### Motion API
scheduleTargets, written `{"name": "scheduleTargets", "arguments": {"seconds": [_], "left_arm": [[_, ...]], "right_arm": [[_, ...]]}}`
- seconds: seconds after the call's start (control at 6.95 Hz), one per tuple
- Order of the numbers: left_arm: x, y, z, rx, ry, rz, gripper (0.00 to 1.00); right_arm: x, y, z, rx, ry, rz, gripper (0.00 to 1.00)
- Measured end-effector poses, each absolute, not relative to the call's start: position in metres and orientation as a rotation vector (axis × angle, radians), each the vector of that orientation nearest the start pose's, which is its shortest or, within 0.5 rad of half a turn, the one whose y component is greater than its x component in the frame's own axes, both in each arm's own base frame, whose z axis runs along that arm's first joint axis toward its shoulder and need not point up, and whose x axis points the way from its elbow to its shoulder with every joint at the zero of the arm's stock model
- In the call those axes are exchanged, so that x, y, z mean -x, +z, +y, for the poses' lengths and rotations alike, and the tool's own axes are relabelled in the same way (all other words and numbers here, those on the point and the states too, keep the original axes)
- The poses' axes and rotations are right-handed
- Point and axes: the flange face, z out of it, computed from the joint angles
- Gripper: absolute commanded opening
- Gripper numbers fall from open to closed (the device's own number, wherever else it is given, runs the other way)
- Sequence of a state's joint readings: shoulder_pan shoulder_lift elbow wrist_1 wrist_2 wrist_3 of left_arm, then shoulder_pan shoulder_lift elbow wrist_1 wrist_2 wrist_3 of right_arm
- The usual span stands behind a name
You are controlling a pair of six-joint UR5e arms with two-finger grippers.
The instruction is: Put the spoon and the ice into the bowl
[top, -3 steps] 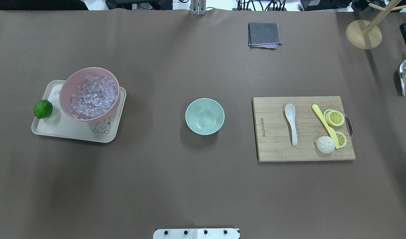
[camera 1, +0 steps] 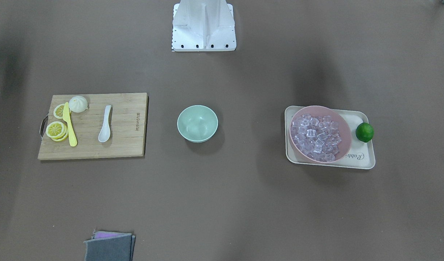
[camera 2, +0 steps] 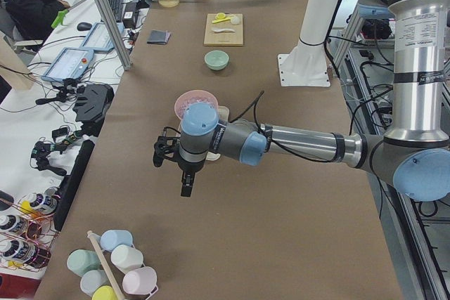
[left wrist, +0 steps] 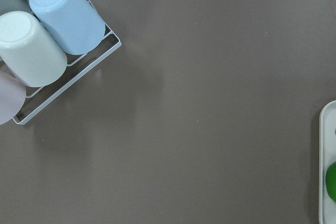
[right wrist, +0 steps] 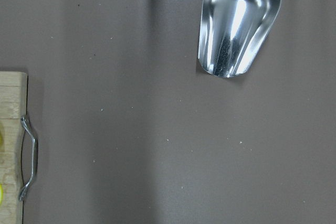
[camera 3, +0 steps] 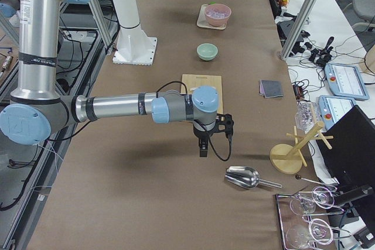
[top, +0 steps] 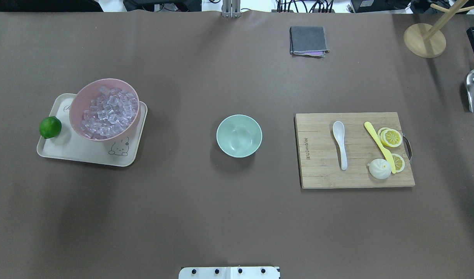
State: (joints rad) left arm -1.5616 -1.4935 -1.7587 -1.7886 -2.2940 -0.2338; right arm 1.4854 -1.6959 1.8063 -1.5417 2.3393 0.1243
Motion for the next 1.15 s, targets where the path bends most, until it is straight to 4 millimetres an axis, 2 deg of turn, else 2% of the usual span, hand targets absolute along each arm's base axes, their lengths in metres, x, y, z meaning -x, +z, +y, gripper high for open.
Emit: {"name": "scheduleTargets", "arguments": {"seconds": [0.43, 1.15], "left_arm": [[0.0628, 0.5800, -0.4770, -0.228, -0.092, 0.753, 0.98], [0.0609, 0.5780, -0.4763, -0.234, -0.088, 0.779, 0.98]], "right_arm": [[-0.0264, 0.6006, -0.4489, -0.047, -0.014, -0.776, 1.00], [-0.0269, 0.5939, -0.4509, -0.059, -0.013, -0.778, 1.00]]}}
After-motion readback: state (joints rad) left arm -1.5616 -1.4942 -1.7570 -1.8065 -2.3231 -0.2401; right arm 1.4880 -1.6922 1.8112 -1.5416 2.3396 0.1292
